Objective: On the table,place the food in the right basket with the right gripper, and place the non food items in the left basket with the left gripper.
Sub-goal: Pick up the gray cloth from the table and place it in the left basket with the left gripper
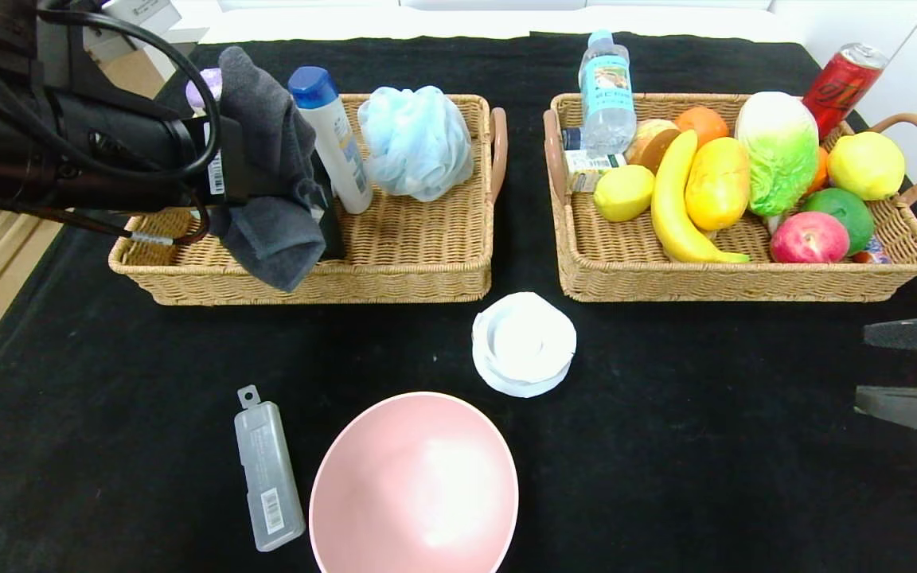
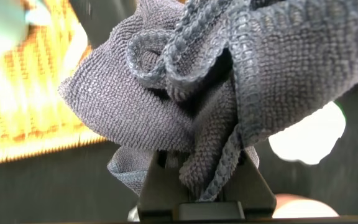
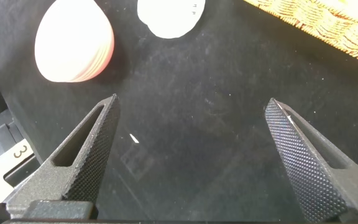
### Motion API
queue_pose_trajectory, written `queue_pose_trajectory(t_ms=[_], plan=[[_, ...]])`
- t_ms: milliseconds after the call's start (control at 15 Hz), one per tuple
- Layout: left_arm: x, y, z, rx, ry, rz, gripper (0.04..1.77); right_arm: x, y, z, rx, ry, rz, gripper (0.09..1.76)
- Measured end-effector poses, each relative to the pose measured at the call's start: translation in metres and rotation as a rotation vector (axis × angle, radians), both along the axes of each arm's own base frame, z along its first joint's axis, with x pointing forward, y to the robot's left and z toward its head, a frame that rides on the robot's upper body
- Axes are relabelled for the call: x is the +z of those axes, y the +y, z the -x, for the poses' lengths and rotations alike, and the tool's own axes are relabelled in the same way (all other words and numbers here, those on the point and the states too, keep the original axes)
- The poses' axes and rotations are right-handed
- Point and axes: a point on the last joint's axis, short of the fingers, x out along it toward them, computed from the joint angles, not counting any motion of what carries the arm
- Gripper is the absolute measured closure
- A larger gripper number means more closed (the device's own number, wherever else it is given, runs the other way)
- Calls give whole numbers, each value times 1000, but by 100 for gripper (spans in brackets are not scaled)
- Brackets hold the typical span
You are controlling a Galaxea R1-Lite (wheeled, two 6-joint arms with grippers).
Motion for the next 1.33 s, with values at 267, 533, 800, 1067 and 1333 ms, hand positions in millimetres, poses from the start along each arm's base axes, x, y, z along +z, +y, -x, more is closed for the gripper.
queue_pose_trajectory(t_ms=[267,533,800,1067,1333], plan=[[5,-3,-20,24,-92,28,158,0,0,0,0,1,0,14],[3,0,-39,50,-155,45,158,0,0,0,-1,2,0,14],[-5,3,-64,69,-209,57,158,0,0,0,-1,1,0,14],[-14,5,-90,91,-276,64,158,0,0,0,0,1,1,14],[-23,10,-108,83,-308,76,158,-1,0,0,1,4,1,14]])
